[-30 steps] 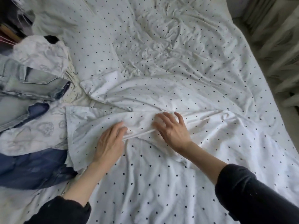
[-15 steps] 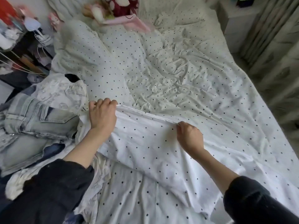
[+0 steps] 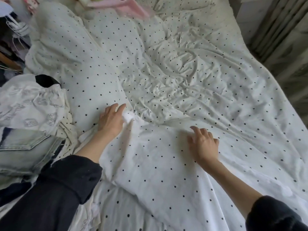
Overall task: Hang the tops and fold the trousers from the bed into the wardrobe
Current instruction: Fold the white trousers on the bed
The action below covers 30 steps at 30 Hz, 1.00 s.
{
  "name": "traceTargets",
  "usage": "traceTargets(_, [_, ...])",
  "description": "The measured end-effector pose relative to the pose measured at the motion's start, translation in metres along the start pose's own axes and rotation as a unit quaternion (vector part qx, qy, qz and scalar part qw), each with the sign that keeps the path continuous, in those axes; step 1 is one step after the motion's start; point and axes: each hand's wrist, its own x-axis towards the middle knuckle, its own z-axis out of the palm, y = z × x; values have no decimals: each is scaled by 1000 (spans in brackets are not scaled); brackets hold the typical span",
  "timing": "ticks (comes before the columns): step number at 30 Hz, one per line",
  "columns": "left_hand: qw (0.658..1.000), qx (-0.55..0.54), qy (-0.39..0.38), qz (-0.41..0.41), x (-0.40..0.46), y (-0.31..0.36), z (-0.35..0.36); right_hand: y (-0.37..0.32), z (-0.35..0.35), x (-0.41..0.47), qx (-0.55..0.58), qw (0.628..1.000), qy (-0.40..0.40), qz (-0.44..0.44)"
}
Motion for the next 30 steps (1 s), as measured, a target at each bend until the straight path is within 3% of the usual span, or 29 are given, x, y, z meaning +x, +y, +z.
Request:
traceTargets(4, [998,-52,23,-26,-16,-38,10,-40,10,-8,-36,982,90,-159])
traceTargets(8, [989,-110,-15,-97,-32,-72,11,-94,23,-21,-45,971,-13,-234])
traceTargets(13, [990,-52,-34,-128,-36,-89,13,-116,52,-33,-55,954,-99,-279])
traceTargets(15, [992,-27,-55,-109,-35,-91,14,-112,57,-33,-38,955,-141,-259])
traceTargets(19, [993,0,-56,-100,-41,-96,10,-112,60,-36,-59,958,-149,-238])
traceTargets(25, [986,-37,23,-163,-49,-107,-7,-119,60,-37,-57,963,-142,-223])
traceTargets(28, [983,-19,-18,-180,-52,-110,-12,-128,53,-42,-45,966,-121,-224])
traceTargets(30, [983,-89,-27,-158,-52,-117,-7,-135,50,-48,-47,963,-114,-238])
